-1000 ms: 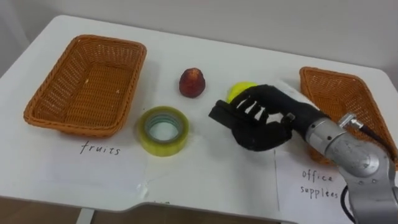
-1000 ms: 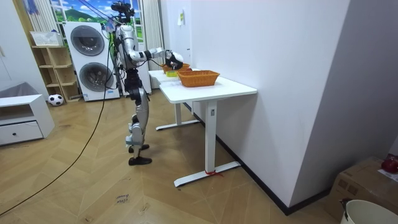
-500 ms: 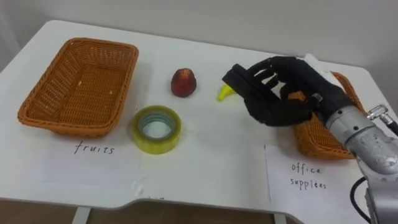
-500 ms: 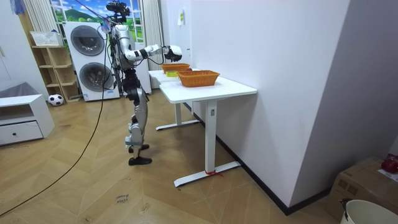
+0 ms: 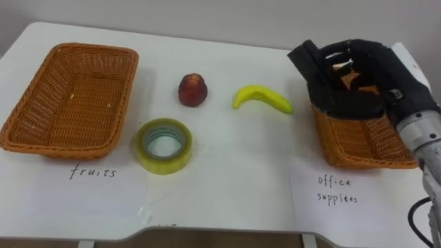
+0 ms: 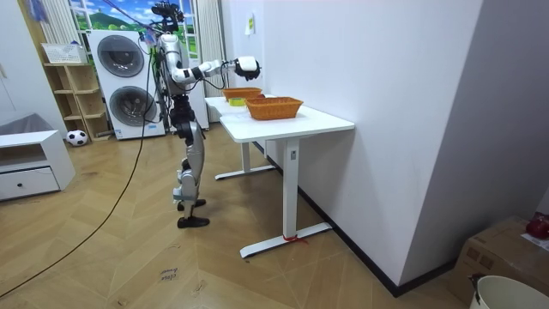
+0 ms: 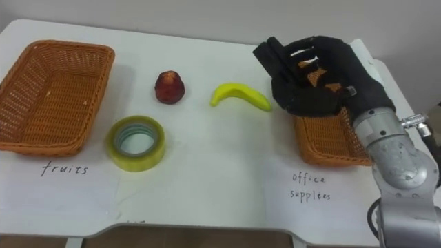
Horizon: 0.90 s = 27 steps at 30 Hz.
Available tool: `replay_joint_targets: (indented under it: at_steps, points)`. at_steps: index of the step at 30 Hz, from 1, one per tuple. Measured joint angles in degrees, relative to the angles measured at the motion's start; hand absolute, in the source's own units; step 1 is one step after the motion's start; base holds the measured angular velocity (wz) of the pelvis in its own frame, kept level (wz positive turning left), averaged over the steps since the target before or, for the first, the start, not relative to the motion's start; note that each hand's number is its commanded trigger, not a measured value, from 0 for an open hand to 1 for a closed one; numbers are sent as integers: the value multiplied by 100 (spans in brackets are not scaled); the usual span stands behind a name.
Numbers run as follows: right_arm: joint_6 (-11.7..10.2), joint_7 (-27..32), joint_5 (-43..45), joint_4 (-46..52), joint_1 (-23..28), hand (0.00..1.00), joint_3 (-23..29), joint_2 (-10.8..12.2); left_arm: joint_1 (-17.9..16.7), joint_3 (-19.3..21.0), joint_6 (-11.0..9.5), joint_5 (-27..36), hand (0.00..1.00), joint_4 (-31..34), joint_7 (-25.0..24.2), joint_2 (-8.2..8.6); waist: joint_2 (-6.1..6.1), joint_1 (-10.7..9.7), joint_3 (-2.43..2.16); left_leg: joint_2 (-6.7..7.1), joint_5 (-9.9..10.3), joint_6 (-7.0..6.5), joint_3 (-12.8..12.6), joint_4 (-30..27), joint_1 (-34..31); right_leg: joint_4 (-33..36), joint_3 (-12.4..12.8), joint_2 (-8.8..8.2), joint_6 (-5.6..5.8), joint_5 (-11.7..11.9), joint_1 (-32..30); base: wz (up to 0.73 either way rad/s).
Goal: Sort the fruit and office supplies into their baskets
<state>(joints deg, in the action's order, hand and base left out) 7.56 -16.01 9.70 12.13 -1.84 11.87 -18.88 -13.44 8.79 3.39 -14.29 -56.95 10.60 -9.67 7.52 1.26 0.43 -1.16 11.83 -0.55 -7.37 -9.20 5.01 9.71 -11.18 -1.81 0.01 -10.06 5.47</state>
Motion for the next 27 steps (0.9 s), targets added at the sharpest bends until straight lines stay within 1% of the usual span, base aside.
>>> replay_joint_targets:
  at_steps: [3,5,7,8,12,15,21,23,27]
  points:
    - [0,110,-57,-52,0,100,107,-26,1,64,-1,2,0,1,0,5,-9,-17,-11,0,0,0,0,-1,-13,0,-9,1,0,0,-4,0]
    - [-1,178,-67,-67,0,100,116,-108,-38,79,-1,1,0,0,0,5,-13,-68,-35,0,0,0,-2,-4,-13,0,-13,1,0,0,-3,0]
    - [-4,225,-67,-109,0,100,116,-127,-58,107,-1,1,0,-1,1,5,-9,-75,-61,1,-1,0,-3,-9,-12,0,-13,1,0,0,1,0]
    - [-15,227,-70,-153,0,100,116,-127,-61,115,-2,0,0,-1,2,5,-4,-75,-66,1,-1,0,-5,-14,-5,0,-12,0,0,0,9,0]
    - [-35,226,-72,-327,1,100,116,-127,-63,115,-2,1,0,-1,2,6,-4,-76,-65,3,-1,0,-18,-9,33,2,-7,-5,0,0,37,0]
    - [-57,245,-75,-402,0,100,116,-127,-63,118,-3,0,0,4,16,4,-20,-86,-53,-1,0,0,-20,0,38,2,-8,-3,0,0,38,0]
    - [-64,384,-92,-890,1,100,121,-130,-67,118,-3,4,0,-7,61,4,-22,-106,-51,-3,0,0,-13,0,29,2,-14,-2,0,0,35,0]
    - [-63,433,-247,-1105,1,100,121,-131,-63,117,-3,11,0,-58,140,7,-37,-106,-41,-2,0,0,-11,0,27,1,-15,-3,0,0,32,0]
    - [-62,519,-317,-1310,2,100,121,-131,-64,118,-3,11,0,-58,218,10,-46,-107,-35,-3,0,0,-12,6,29,0,-15,0,0,0,30,0]
